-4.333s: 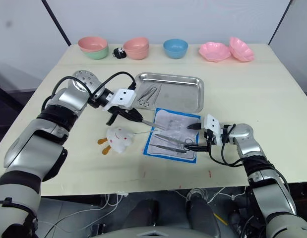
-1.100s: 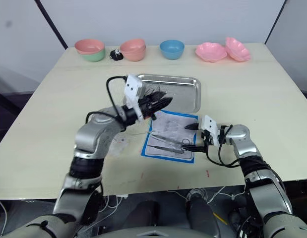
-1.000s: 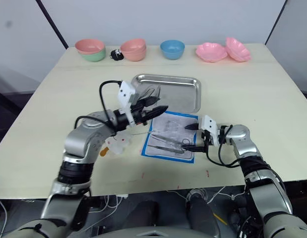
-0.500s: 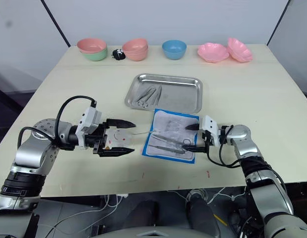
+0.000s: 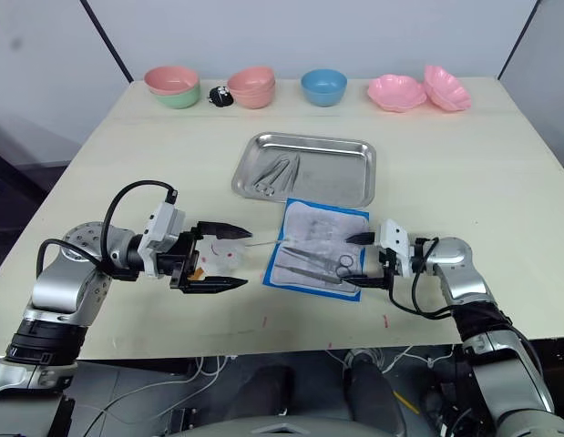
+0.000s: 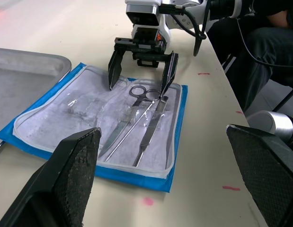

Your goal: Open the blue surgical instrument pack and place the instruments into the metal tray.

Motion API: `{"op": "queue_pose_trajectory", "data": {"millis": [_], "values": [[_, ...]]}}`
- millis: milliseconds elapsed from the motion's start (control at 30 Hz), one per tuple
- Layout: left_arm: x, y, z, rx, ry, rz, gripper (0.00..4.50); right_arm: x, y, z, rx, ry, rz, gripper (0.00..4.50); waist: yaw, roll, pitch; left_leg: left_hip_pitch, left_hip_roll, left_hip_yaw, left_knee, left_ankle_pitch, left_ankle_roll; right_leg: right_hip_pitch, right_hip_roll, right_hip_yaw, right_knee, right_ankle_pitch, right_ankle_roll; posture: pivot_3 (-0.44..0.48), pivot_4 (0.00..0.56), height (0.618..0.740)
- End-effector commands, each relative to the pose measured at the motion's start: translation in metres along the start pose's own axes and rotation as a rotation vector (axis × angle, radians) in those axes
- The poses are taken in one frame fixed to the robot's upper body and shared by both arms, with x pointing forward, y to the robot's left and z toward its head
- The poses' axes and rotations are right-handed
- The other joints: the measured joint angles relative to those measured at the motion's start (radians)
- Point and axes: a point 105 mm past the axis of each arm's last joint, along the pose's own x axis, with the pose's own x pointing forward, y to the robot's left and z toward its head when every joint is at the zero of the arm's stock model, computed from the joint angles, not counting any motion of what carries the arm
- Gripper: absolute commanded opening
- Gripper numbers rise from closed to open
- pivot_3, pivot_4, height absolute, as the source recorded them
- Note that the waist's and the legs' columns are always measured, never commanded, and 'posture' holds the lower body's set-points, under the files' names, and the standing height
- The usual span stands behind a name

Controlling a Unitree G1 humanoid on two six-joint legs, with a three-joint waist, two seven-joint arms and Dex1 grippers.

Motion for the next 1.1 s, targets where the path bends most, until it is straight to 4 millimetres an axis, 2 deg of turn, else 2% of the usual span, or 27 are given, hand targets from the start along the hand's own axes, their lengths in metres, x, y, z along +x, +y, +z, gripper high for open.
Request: {"op": "queue_pose_trajectory", "data": {"millis": [33,133,400,600,867,933,1100], "values": [[-0.001,0.002,0.008,0.033,-0.029,0.006,4.48,-0.002,0.006,-0.003,0.024,-0.005,-0.002,4.5,0.0,0.001,0.002,-0.003,0.0,0.0,0.0,0.0,0.0,-0.003,0.001,0.0,0.0,0.0,0.0,0.0,0.15,0.74],[0.001,0.002,0.009,0.038,-0.034,0.002,4.48,-0.006,0.004,0.003,0.009,-0.027,-0.024,4.5,-0.001,0.002,0.002,-0.015,-0.001,0.0,0.002,0.0,0.0,-0.016,0.002,-0.001,0.003,0.003,-0.003,0.0,0.15,0.74],[0.007,-0.002,0.01,0.044,-0.056,-0.021,4.48,-0.025,0.009,0.034,-0.037,-0.136,-0.053,4.5,0.003,0.004,0.016,-0.018,-0.002,0.0,0.002,0.0,0.0,-0.017,0.001,-0.002,0.002,0.003,-0.003,0.0,0.15,0.74],[0.02,-0.006,0.013,0.077,-0.069,-0.037,4.48,-0.057,0.021,0.059,-0.079,-0.16,-0.056,4.5,0.004,0.004,0.018,-0.018,-0.002,0.0,0.002,0.0,0.0,-0.018,0.001,-0.002,0.003,0.003,-0.002,0.0,0.15,0.74],[0.039,-0.016,0.016,0.081,-0.099,-0.057,4.48,-0.101,0.035,0.08,-0.092,-0.14,-0.072,4.5,0.005,0.002,0.02,-0.019,-0.002,0.0,0.003,0.0,0.0,-0.018,0.001,-0.002,0.002,0.003,-0.002,0.0,0.15,0.74],[0.042,-0.016,0.014,0.079,-0.1,-0.052,4.48,-0.112,0.04,0.084,-0.089,-0.128,-0.071,4.5,0.006,0.002,0.02,-0.018,-0.002,0.0,0.003,0.0,0.0,-0.018,0.002,-0.002,0.003,0.003,-0.002,0.0,0.15,0.74],[0.039,-0.006,0.012,0.106,-0.065,-0.051,4.48,-0.126,0.047,0.095,-0.079,-0.127,-0.081,4.5,0.017,0.003,0.022,-0.019,-0.002,0.002,0.005,0.0,0.0,-0.017,0.003,-0.002,0.003,0.003,-0.002,0.0,0.15,0.74]]}}
